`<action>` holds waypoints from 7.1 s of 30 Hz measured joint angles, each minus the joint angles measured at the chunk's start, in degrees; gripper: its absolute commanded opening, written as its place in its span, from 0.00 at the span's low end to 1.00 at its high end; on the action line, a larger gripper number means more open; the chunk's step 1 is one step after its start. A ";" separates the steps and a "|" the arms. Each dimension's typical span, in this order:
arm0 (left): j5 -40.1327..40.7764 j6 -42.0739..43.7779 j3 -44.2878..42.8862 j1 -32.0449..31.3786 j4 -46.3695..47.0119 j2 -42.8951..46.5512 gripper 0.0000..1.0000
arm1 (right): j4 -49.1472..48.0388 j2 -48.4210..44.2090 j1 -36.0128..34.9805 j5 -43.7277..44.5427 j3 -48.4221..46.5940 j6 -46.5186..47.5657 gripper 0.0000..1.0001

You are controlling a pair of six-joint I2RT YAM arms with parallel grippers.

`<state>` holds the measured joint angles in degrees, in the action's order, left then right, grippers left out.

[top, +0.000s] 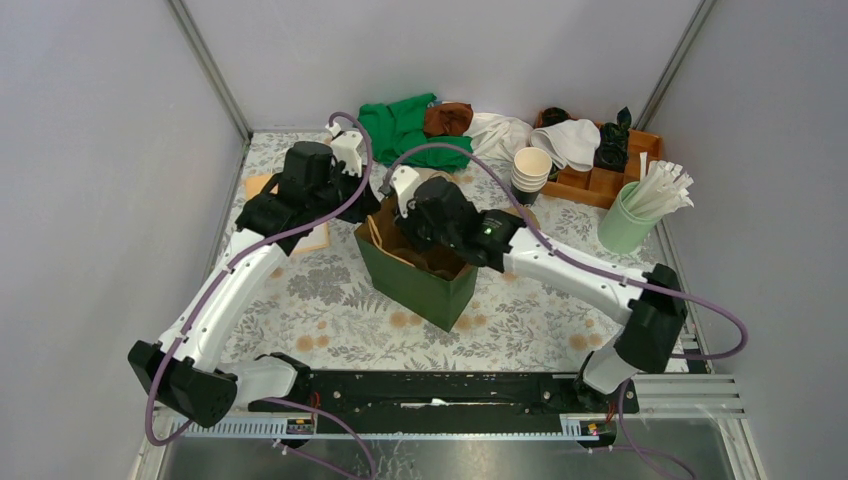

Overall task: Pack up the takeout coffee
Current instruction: Place the cup tray in the takeout bag, then move the takeout bag to the center of the board, then pick up the coffee cup.

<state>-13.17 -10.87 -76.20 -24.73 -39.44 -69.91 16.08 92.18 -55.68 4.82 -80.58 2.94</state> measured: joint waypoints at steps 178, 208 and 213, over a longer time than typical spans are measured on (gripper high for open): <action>-5.11 -19.17 -43.36 -13.77 23.17 -47.28 0.67 | 29.11 14.32 47.39 16.24 -23.34 -54.62 0.00; -6.86 7.30 -16.85 -18.99 65.72 -57.00 0.99 | 19.96 7.15 52.48 8.98 -6.12 -62.42 0.00; -7.78 12.59 -16.96 -19.17 70.82 -59.69 0.99 | 19.58 7.15 52.48 8.09 -6.12 -62.42 0.00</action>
<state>-20.95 1.72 -93.17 -43.90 31.38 -129.60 35.66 99.33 -3.20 12.91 -86.70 -59.48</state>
